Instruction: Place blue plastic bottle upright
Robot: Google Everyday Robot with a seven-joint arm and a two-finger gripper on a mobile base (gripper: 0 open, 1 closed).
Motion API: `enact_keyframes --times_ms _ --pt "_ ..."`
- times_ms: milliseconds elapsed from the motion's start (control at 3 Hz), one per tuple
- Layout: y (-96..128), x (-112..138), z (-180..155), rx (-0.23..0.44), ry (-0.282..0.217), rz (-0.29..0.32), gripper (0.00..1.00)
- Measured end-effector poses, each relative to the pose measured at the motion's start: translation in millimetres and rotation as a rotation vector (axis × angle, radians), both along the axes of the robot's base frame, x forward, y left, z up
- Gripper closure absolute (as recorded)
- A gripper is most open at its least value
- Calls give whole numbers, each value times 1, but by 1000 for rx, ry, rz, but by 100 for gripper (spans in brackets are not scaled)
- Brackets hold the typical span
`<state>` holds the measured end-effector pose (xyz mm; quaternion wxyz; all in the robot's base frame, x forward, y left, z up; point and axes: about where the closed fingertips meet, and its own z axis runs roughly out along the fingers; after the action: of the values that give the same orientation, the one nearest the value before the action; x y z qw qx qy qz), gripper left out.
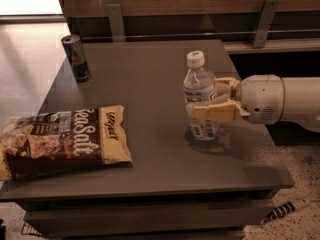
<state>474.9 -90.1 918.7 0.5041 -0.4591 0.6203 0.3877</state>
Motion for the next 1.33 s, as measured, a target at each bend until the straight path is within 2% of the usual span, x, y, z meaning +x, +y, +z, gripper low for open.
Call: enact_keyframes --times_ms 667,1333 --pt "3 3 -22 77 54 12 100" --pt "0 4 -25 101 67 3 100"
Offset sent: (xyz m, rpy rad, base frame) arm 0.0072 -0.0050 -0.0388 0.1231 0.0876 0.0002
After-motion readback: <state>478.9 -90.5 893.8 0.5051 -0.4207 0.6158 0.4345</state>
